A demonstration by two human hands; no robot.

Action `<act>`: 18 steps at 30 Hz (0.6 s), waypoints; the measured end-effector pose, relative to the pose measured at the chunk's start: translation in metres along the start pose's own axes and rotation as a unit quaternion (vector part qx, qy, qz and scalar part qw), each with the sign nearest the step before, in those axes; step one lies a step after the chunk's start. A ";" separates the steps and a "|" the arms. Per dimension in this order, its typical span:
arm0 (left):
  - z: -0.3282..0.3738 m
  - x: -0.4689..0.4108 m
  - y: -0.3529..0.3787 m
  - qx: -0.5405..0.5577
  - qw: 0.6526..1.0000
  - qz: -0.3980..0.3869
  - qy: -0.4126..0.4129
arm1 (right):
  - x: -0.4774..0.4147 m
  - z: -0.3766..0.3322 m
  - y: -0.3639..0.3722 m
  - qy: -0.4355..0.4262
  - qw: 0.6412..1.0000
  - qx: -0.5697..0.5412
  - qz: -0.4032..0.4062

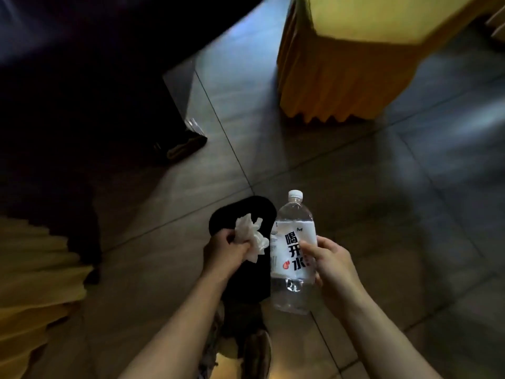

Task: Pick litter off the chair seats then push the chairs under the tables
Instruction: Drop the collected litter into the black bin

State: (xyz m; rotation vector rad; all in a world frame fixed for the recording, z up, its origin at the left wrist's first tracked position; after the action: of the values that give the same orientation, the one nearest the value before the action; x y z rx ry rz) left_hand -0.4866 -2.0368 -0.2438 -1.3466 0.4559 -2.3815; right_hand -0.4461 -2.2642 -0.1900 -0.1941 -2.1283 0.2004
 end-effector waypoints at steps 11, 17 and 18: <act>-0.041 -0.041 -0.016 -0.129 0.991 -0.010 0.034 | -0.068 0.030 0.049 -0.051 0.984 0.173 -0.006; -0.031 -0.016 -0.050 -0.179 0.981 0.001 0.076 | -0.052 0.025 0.056 -0.081 0.960 0.267 0.012; -0.026 -0.006 -0.056 -0.185 0.979 0.004 0.085 | -0.041 0.024 0.051 -0.080 0.957 0.278 0.010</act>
State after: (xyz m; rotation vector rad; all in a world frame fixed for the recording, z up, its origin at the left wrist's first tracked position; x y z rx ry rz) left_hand -0.5148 -1.9818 -0.2364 -1.2821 0.9918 -2.5004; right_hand -0.4410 -2.2247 -0.2474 0.1377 -2.1382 0.8350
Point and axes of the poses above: each hand's wrist, its own x-axis away from the middle knuckle, its own y-axis out of the palm, z = x × y, the point moved 8 cm from there along -x, towards the middle knuckle, and after that the axes turned 5 degrees about z, right-handed, at the moved point
